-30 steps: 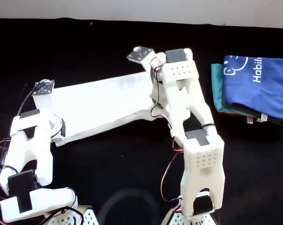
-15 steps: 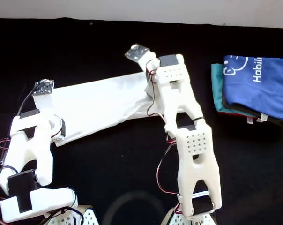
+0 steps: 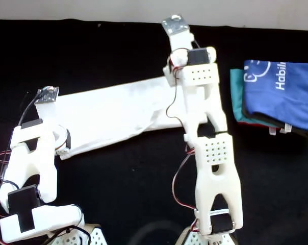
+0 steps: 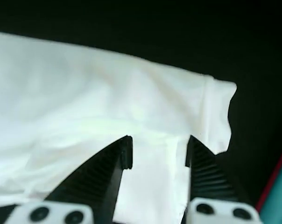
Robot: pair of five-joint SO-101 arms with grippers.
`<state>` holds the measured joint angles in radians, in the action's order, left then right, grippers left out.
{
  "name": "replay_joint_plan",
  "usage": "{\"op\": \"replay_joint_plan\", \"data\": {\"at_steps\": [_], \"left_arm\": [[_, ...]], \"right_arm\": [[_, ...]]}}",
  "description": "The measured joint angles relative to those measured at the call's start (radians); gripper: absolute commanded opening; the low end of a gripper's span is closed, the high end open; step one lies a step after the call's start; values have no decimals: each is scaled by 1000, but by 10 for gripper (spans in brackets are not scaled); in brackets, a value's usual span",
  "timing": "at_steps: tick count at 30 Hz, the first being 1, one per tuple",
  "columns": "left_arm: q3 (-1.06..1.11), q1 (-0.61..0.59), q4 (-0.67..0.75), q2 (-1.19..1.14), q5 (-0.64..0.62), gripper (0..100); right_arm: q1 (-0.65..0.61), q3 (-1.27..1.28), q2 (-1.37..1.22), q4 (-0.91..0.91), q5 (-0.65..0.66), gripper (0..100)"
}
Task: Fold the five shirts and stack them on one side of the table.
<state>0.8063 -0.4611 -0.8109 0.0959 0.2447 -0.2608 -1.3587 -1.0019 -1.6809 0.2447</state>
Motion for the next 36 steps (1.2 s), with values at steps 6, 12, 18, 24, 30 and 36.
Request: {"op": "replay_joint_plan", "data": {"at_steps": [6,12,18,24,30,36], "left_arm": [[0,0,0,0,0,9],[0,0,0,0,0,9],[0,0,0,0,0,9],[0,0,0,0,0,9],[0,0,0,0,0,9],[0,0,0,0,0,9]], "right_arm": [[0,32,0,-69,0,5],[-44,147,0,-72,0,5],[-155,394,89,-72,0,5],[-196,454,101,48,0,5],[-196,470,101,212,-2,5],[-196,471,101,212,-2,5]]}}
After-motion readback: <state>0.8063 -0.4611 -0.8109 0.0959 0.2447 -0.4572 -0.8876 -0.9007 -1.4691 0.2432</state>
